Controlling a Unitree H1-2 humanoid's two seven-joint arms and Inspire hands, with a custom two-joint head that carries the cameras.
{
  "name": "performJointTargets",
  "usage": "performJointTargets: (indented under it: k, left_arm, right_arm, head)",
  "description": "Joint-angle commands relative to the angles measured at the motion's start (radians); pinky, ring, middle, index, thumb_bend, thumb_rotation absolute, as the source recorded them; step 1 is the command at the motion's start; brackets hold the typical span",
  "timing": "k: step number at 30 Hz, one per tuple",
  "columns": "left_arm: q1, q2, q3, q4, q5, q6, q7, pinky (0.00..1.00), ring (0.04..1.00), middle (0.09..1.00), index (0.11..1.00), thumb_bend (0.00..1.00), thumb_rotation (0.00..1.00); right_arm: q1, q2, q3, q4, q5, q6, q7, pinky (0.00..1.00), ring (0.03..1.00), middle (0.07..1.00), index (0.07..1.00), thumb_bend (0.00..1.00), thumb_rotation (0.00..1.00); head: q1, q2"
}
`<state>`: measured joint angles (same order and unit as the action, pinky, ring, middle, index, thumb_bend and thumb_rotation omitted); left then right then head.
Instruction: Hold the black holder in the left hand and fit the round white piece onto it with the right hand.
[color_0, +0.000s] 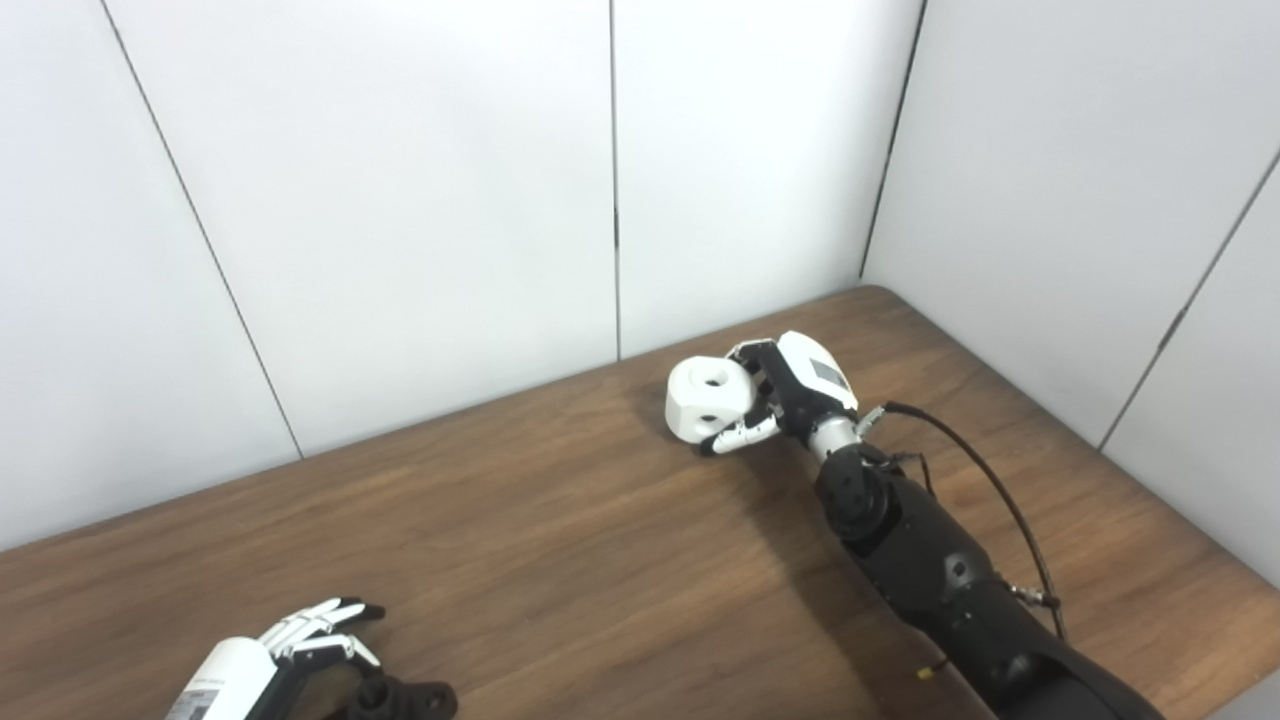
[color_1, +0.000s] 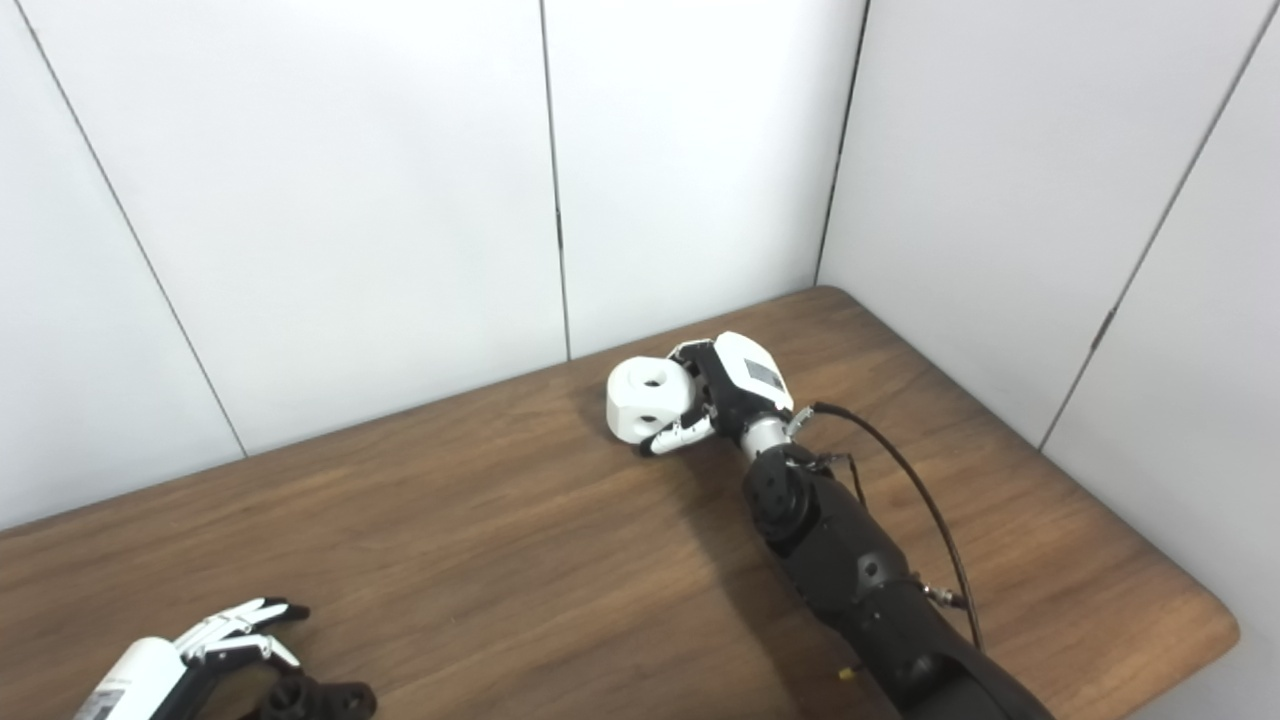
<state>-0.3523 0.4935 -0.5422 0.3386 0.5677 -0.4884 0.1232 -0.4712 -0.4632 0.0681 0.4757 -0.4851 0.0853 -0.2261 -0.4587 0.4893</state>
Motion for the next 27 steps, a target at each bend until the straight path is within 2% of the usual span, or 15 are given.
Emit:
performJointTargets:
  k: [1, 4, 8, 14, 21, 27]
  left_arm:
    - [0.071, 0.025, -0.032, 0.031, 0.066, 0.024, -0.093, 0.85, 0.884, 0.832, 0.484, 0.52, 0.05]
    - [0.072, 0.021, -0.03, 0.03, 0.064, 0.023, -0.092, 0.84, 0.881, 0.828, 0.484, 0.52, 0.05]
    - [0.073, 0.016, -0.027, 0.028, 0.069, 0.027, -0.092, 0.83, 0.875, 0.825, 0.484, 0.52, 0.05]
    - [0.074, 0.01, -0.022, 0.006, 0.073, 0.043, -0.114, 0.82, 0.876, 0.829, 0.484, 0.52, 0.05]
    - [0.069, -0.007, -0.027, 0.004, 0.088, 0.07, -0.126, 0.85, 0.892, 0.839, 0.484, 0.52, 0.05]
    - [0.063, -0.032, -0.036, 0.015, 0.115, 0.098, -0.12, 0.87, 0.911, 0.856, 0.484, 0.52, 0.05]
  right_arm:
    - [-0.019, -0.011, -0.001, -0.022, -0.013, -0.015, -0.013, 0.62, 0.744, 0.736, 0.483, 0.52, 0.14]
    - [-0.02, -0.011, 0.004, -0.044, -0.021, -0.01, -0.01, 0.63, 0.754, 0.735, 0.483, 0.52, 0.14]
    - [-0.018, -0.009, 0.008, -0.091, -0.027, -0.001, 0.004, 0.61, 0.738, 0.734, 0.483, 0.52, 0.14]
    - [-0.015, -0.006, 0.03, -0.194, -0.045, 0.023, 0.066, 0.62, 0.742, 0.735, 0.483, 0.52, 0.14]
    - [-0.007, 0.004, 0.07, -0.326, -0.059, 0.055, 0.172, 0.63, 0.744, 0.738, 0.482, 0.52, 0.14]
    - [0.02, 0.015, 0.089, -0.442, -0.059, 0.083, 0.256, 0.64, 0.76, 0.743, 0.482, 0.52, 0.14]
  head:
    - [-0.001, 0.0]
    - [-0.001, 0.0]
    - [0.042, 0.014]
    - [0.07, 0.025]
    - [0.154, 0.05]
    - [0.264, 0.081]
